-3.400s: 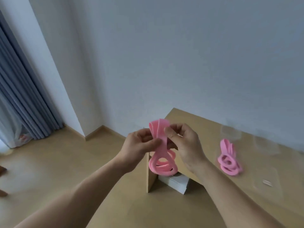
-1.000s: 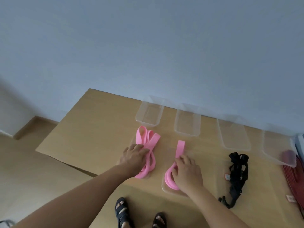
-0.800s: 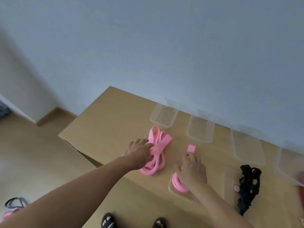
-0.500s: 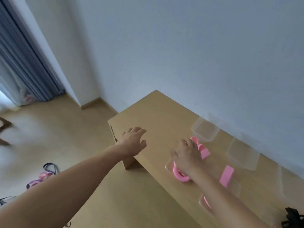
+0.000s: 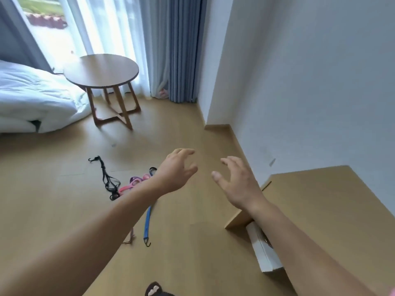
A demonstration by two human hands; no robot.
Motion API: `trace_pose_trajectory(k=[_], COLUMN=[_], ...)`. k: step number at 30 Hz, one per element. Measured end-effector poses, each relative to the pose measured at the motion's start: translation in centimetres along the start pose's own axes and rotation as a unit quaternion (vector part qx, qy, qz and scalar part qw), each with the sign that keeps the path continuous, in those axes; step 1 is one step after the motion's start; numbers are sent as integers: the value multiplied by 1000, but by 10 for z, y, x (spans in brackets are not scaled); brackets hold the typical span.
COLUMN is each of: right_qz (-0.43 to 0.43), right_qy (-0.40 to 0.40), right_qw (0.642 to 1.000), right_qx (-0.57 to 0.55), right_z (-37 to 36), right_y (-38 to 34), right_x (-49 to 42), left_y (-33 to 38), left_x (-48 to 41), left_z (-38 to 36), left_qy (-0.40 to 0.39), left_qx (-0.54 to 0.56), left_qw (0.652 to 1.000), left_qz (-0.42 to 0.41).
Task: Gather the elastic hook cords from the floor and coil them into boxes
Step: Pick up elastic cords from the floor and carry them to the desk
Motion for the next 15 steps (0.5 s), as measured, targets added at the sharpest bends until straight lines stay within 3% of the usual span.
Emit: trace_pose_trajectory(k=[7,15], right_qz=[90,167], right_qy=[-62,-146], right_qw=[994,975], right_qx=[-26,-25], right_z=[-57,-114], right_y=[-109,-149], right_x=[-61,-135], left_y=[-113,-203], left_x=[24,13], left_z=[99,132], left_qy=[80,139], left_qx=[66,128], left_qw=[989,962], left_qz=[103,198])
Point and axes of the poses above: each hand's wrist, its own x-axis away from the middle knuckle, its own z-axis out of the back of the hand, y = z × x, the point moved 4 cm from there along -x, towards the middle knuckle, and after that the axes turned 2 degrees about -y, right-handed, at the moved point
